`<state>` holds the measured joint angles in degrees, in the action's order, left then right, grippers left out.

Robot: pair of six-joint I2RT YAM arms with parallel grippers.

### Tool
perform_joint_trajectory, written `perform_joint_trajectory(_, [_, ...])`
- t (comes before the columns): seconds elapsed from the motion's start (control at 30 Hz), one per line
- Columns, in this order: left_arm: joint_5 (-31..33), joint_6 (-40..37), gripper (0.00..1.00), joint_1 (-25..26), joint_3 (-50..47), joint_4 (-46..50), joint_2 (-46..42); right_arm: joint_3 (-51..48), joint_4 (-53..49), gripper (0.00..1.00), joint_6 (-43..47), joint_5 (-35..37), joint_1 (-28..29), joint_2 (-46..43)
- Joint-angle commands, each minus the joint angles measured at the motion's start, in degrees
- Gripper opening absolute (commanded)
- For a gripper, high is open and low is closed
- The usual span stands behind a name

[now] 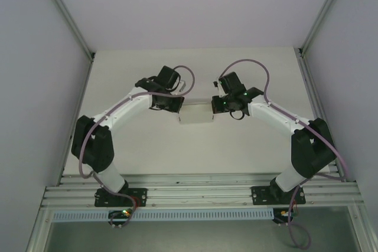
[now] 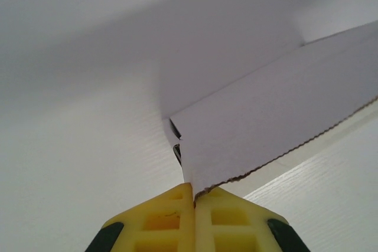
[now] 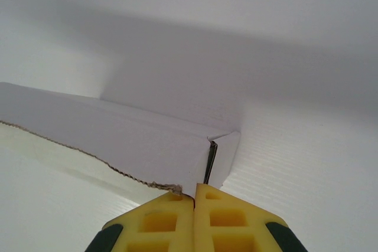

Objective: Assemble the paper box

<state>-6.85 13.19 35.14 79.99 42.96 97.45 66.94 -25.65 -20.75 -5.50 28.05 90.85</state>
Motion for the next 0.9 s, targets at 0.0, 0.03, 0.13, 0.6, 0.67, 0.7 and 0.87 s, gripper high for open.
perform_joint_trajectory(0.0, [-5.3, 4.7, 0.00, -1.5, 3.0, 5.4, 1.7, 1.4, -4.3, 0.00, -1.7, 3.6, 1.3, 1.7])
perform_joint_trajectory(0.03, [-5.8, 5.7, 0.00, -1.9, 3.2, 5.6, 1.9, 1.5, -5.9, 0.00, -1.9, 4.5, 1.5, 1.6])
perform_joint_trajectory(0.13, [-10.6, 8.1, 0.00, -3.0, 3.9, 5.1, 2.1, 1.5, -6.0, 0.00, -2.7, 6.1, 1.9, 1.4])
perform_joint_trajectory(0.6, [-3.8, 13.0, 0.00, -2.1, 0.1, 1.5, 2.8, -0.6, -2.5, 0.00, -4.5, 5.0, 2.7, 0.9])
perform_joint_trajectory(0.67, [-5.5, 14.4, 0.00, -2.2, -1.7, -0.5, 2.8, -1.1, -2.2, 0.00, -4.8, 4.9, 2.6, 0.8])
perform_joint_trajectory(0.7, [-6.3, 15.2, 0.00, -2.2, -2.6, -1.6, 2.8, -1.4, -2.0, 0.00, -5.1, 4.7, 2.7, 1.0])
perform_joint_trajectory(0.87, [-3.2, 12.9, 0.00, -0.8, -4.0, -2.5, 2.2, -2.8, -0.6, 0.00, -4.5, 3.9, 2.9, 0.4])
